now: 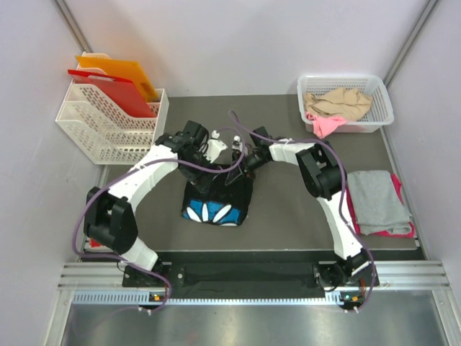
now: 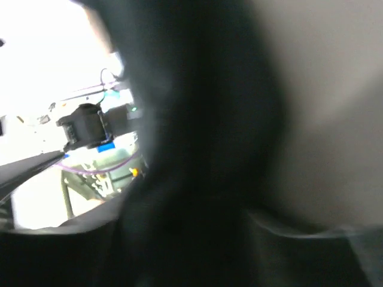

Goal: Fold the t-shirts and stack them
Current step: Put the neatly folded tshirt into the corner of the board with the right arm

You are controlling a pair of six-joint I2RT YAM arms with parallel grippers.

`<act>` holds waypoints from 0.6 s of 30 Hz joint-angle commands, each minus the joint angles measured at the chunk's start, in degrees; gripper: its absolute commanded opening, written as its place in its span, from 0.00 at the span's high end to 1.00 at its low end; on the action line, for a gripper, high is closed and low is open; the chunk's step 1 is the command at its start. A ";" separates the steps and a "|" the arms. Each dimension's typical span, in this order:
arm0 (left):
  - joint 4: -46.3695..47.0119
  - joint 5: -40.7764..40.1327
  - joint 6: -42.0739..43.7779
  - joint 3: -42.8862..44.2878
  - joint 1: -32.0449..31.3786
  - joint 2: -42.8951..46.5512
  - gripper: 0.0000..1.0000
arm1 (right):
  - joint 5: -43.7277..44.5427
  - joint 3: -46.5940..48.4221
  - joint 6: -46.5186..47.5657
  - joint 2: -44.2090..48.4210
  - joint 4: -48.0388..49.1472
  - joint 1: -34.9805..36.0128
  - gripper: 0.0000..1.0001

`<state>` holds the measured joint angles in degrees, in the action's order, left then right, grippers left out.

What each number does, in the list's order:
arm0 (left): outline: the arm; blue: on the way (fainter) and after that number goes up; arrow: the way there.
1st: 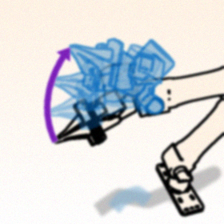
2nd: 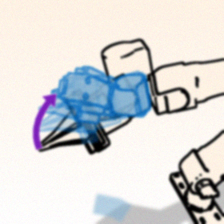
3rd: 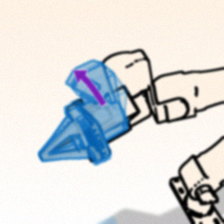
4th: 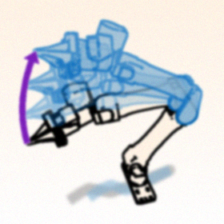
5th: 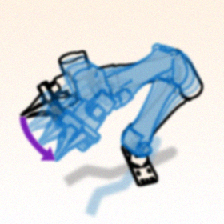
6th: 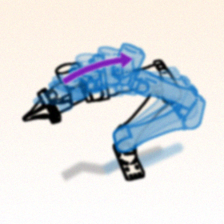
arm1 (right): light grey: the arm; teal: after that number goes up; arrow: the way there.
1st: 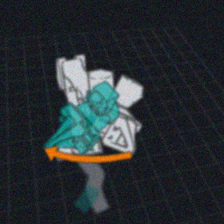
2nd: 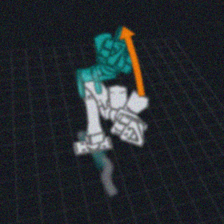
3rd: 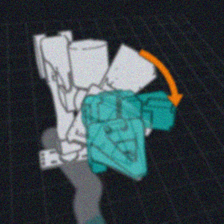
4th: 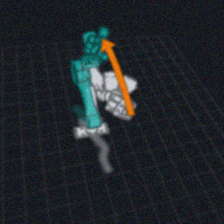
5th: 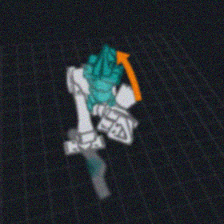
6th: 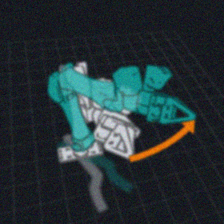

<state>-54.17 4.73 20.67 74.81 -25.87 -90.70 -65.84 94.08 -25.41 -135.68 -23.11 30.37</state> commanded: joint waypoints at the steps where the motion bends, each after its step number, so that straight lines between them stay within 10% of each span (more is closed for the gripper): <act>1: -1.90 -1.83 -0.19 0.43 0.03 3.94 0.01 | 11.52 -2.77 0.01 -6.26 0.35 1.27 0.74; 2: -2.08 -2.18 -0.19 0.34 0.03 4.99 0.01 | 12.31 -2.07 -0.17 -6.53 -1.39 1.27 1.00; 11: -4.98 -8.33 0.34 0.96 2.56 13.52 0.01 | 14.08 1.71 3.78 -1.62 -7.99 0.92 1.00; 18: -2.26 -10.62 5.60 0.96 13.29 23.09 0.01 | 22.59 -5.48 0.89 23.41 -8.61 -3.56 1.00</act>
<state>-58.04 -3.20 22.74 74.78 -17.37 -73.63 -51.46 91.64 -24.18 -129.43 -30.41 30.13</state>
